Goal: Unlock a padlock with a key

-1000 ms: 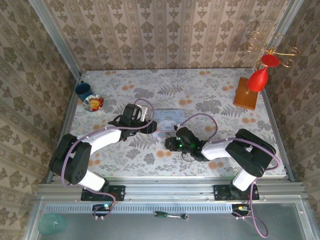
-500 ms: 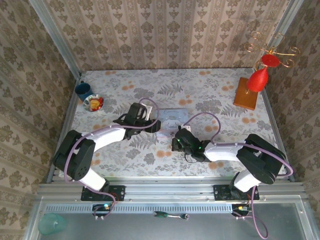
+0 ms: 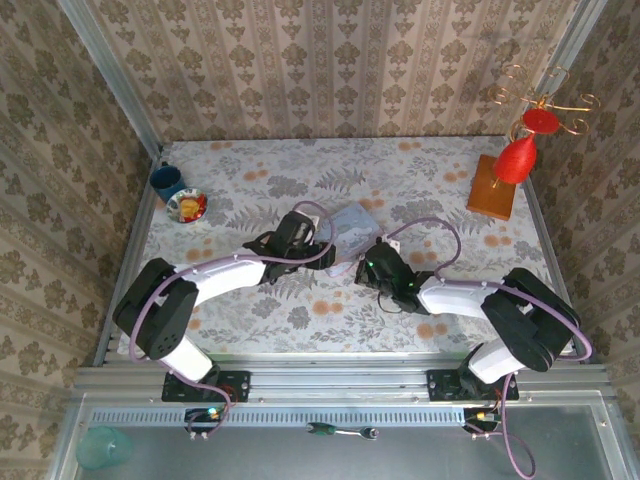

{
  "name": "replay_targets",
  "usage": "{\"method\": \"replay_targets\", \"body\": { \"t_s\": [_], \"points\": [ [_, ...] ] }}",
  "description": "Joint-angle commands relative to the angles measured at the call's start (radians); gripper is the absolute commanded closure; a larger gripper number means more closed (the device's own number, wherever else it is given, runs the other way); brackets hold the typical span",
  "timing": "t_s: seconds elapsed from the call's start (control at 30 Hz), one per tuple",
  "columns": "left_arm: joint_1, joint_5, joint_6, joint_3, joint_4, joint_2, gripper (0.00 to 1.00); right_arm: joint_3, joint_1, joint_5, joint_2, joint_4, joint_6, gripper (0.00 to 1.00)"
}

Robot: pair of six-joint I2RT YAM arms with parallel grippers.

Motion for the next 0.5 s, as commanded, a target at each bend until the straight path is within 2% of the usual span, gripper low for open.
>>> {"method": "replay_targets", "body": {
  "t_s": [0.0, 0.17, 0.37, 0.47],
  "points": [
    [-0.026, -0.025, -0.083, -0.051, -0.055, 0.028, 0.38, -0.025, -0.027, 0.007, -0.023, 0.081, 0.069, 1.0],
    [-0.039, -0.026, -0.119, -0.058, -0.034, 0.029, 0.38, -0.03, -0.092, -0.061, 0.013, 0.12, 0.105, 1.0],
    [-0.04, -0.018, -0.134, -0.056, -0.026, 0.048, 0.38, 0.007, -0.125, -0.054, 0.028, 0.041, 0.115, 1.0],
    [-0.04, -0.013, -0.143, -0.056, -0.012, 0.06, 0.38, 0.059, -0.136, -0.065, 0.052, -0.06, 0.101, 1.0]
  ]
}}
